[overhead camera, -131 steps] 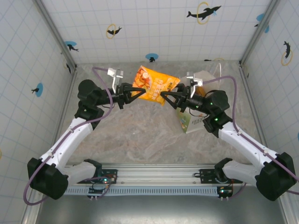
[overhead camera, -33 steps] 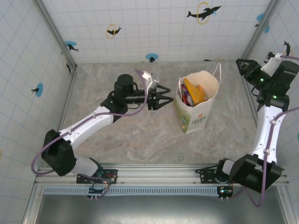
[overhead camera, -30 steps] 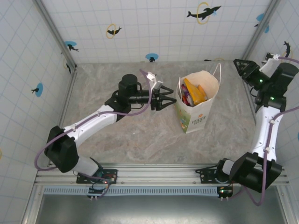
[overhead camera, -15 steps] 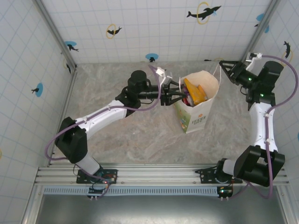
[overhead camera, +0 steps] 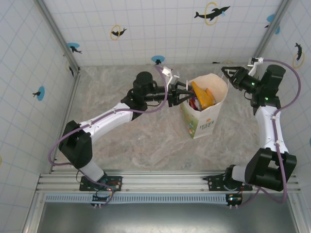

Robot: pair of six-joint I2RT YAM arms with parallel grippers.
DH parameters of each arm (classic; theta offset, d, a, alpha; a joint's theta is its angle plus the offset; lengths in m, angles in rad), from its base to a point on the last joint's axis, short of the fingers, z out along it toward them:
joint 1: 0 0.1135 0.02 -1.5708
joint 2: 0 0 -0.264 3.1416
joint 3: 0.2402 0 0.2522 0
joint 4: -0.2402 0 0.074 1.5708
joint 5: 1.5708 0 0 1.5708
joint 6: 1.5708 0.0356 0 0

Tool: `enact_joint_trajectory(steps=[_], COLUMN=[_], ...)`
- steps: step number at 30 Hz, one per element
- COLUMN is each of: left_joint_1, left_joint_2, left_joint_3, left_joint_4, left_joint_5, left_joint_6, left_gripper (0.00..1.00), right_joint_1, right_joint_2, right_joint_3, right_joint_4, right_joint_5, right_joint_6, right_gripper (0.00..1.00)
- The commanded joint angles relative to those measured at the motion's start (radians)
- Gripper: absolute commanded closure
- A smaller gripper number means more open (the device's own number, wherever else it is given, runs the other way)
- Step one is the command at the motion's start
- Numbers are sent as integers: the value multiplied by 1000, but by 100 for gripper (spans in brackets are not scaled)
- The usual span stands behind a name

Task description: Place the snacks into the paper bag

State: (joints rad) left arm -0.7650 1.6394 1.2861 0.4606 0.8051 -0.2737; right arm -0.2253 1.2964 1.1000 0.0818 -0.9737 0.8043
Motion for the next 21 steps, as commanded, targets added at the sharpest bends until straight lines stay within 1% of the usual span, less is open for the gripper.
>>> enact_joint_trajectory(steps=[1, 5, 10, 14, 21], left_joint_1=[-7, -7, -7, -7, -5], left_joint_2=[17, 17, 2, -5, -34], left_joint_3=[39, 45, 47, 48, 52], left_joint_4=[60, 57, 29, 19, -11], left_joint_5=[0, -13, -43, -74, -126], left_joint_6=[-44, -50, -36, -33, -38], left_gripper=[62, 67, 74, 83, 93], right_joint_1=[5, 5, 5, 7, 11], right_joint_2=[3, 5, 9, 11, 0], right_joint_3=[-10, -11, -17, -17, -22], right_joint_4=[60, 61, 73, 81, 87], right_joint_5=[-14, -8, 4, 7, 15], right_joint_6=[8, 6, 4, 5, 4], right_gripper=[53, 60, 65, 71, 77])
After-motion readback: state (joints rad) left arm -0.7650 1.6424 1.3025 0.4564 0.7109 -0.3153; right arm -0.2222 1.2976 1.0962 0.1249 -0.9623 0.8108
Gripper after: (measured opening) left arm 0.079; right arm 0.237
